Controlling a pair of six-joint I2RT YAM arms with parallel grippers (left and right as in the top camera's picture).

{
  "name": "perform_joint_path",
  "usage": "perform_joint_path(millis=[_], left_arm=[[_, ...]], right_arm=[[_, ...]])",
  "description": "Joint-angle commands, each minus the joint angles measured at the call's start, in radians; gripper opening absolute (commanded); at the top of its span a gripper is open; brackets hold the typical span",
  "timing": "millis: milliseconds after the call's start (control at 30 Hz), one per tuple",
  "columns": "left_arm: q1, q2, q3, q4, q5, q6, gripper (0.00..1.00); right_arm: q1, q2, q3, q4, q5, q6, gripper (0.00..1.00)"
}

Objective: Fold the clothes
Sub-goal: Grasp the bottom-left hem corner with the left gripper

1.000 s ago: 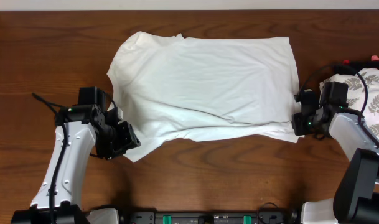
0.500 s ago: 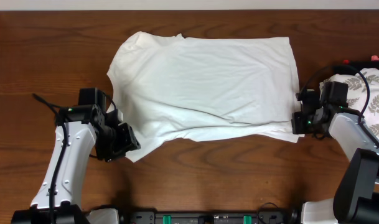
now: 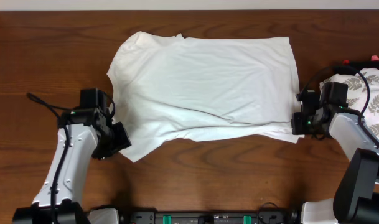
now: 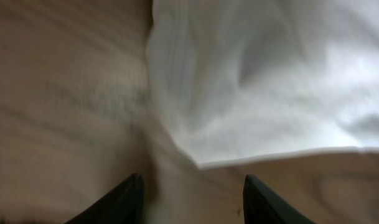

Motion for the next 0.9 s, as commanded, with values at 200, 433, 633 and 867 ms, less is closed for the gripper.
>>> perform_joint_path(millis=[200, 433, 633, 867], left_arm=[[-0.001, 0.031, -0.077, 0.123, -0.04, 0.011, 0.52], [-0.001, 0.105, -0.081, 0.172, -0.029, 0.011, 0.52], [-0.001, 0.148, -0.081, 0.184, -0.028, 0.011, 0.5], [-0.001, 0.147, -0.081, 0.22, 0.048, 0.011, 0.13]], right_arm=[[0.003, -0.011, -0.005, -0.005, -0.008, 0.019, 0.01], [0.003, -0.011, -0.005, -0.005, -0.008, 0.019, 0.01], [0.003, -0.011, -0.005, -0.008, -0.008, 0.019, 0.01], [0.003, -0.011, -0.005, -0.008, -0.008, 0.019, 0.01]])
